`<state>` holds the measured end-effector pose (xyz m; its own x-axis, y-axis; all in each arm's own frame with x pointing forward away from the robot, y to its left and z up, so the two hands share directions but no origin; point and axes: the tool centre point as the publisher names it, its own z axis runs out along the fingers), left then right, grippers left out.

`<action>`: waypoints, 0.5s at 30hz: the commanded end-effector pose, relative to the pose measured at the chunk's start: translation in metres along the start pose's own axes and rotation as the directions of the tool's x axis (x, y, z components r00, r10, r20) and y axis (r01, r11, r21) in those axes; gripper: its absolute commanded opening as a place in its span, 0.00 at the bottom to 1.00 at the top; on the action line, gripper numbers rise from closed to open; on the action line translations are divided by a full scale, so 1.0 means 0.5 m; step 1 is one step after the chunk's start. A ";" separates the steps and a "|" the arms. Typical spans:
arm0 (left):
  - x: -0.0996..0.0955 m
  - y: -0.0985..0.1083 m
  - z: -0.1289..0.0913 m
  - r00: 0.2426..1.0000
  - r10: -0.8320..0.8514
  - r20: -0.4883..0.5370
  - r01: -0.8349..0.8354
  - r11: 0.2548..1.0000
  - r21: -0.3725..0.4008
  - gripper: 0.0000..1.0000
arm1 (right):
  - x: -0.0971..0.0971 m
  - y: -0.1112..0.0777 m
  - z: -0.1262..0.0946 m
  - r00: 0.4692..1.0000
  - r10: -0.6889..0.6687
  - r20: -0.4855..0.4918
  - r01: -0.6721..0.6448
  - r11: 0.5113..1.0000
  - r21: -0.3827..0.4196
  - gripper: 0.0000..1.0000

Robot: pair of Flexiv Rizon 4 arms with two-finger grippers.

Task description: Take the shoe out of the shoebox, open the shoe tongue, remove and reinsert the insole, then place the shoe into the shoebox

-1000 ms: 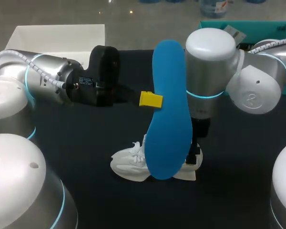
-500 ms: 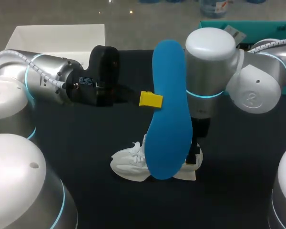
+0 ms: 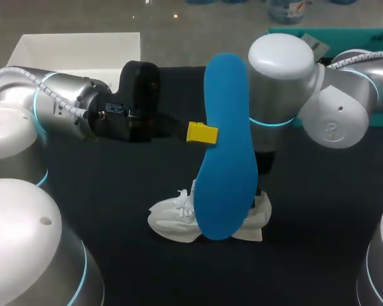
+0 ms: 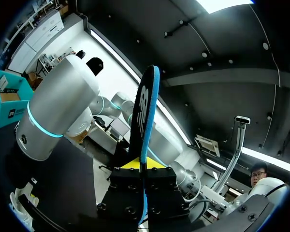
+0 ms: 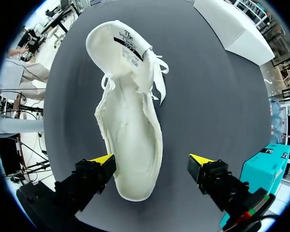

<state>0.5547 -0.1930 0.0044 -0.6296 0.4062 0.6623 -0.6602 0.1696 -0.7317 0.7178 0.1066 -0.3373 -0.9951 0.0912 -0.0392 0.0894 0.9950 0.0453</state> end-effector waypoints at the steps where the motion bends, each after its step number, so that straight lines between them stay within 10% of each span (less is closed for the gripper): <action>1: -0.001 0.002 0.002 1.000 0.001 -0.001 -0.001 1.000 0.003 0.00 | -0.030 0.052 0.038 1.000 -0.016 -0.017 0.017 1.000 0.025 1.00; 13: -0.001 0.002 0.002 1.000 0.001 -0.001 -0.001 1.000 0.003 0.00 | -0.025 0.076 0.104 0.995 -0.054 -0.083 0.054 0.999 -0.001 0.96; 15: -0.001 0.002 0.002 1.000 0.001 -0.001 -0.001 1.000 0.003 0.00 | -0.014 0.072 0.108 0.995 -0.045 -0.085 0.043 0.999 -0.021 0.42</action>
<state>0.5547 -0.1930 0.0044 -0.6296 0.4061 0.6623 -0.6602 0.1695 -0.7317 0.7319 0.1422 -0.3786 -0.9982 0.0414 0.0433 0.0435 0.9978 0.0491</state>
